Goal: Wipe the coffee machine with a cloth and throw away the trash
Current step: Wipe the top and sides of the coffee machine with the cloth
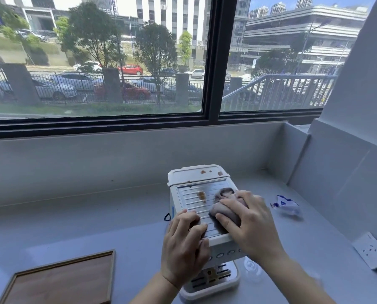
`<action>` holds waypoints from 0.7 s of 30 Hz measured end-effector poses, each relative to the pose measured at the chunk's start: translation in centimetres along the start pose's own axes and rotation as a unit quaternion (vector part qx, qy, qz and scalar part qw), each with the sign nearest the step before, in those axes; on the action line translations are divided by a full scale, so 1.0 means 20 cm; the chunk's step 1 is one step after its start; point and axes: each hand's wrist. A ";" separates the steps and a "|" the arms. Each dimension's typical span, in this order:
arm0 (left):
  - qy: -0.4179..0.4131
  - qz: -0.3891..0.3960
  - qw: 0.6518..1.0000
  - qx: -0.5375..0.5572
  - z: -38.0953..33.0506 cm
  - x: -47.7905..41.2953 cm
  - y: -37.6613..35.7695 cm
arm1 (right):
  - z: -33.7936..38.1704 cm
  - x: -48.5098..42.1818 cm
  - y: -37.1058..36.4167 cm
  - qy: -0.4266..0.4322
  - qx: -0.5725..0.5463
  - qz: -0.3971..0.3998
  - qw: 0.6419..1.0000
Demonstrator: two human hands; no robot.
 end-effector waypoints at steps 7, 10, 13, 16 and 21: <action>-0.004 -0.002 1.000 0.003 0.00 -0.01 0.01 | 0.01 -0.27 -0.07 -0.080 -0.017 0.085 0.993; -0.003 0.001 1.000 0.003 0.00 0.00 0.00 | 0.03 -0.18 -0.03 -0.026 0.021 0.089 0.995; -0.005 -0.005 1.000 0.009 0.00 0.00 -0.01 | 0.04 -0.07 0.02 0.014 0.015 0.096 0.995; -0.002 -0.004 1.000 0.001 0.01 0.00 -0.01 | 0.08 -0.14 -0.02 0.000 -0.011 0.108 0.994; -0.007 -0.004 1.000 0.002 0.00 -0.01 0.00 | 0.12 -0.21 -0.11 -0.027 0.060 0.090 0.994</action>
Point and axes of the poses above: each hand's wrist, its own x-axis away from the middle knuckle, its own y-axis out of the back of the hand, z = x × y, and after that the axes turned 10 degrees about -z, right-handed
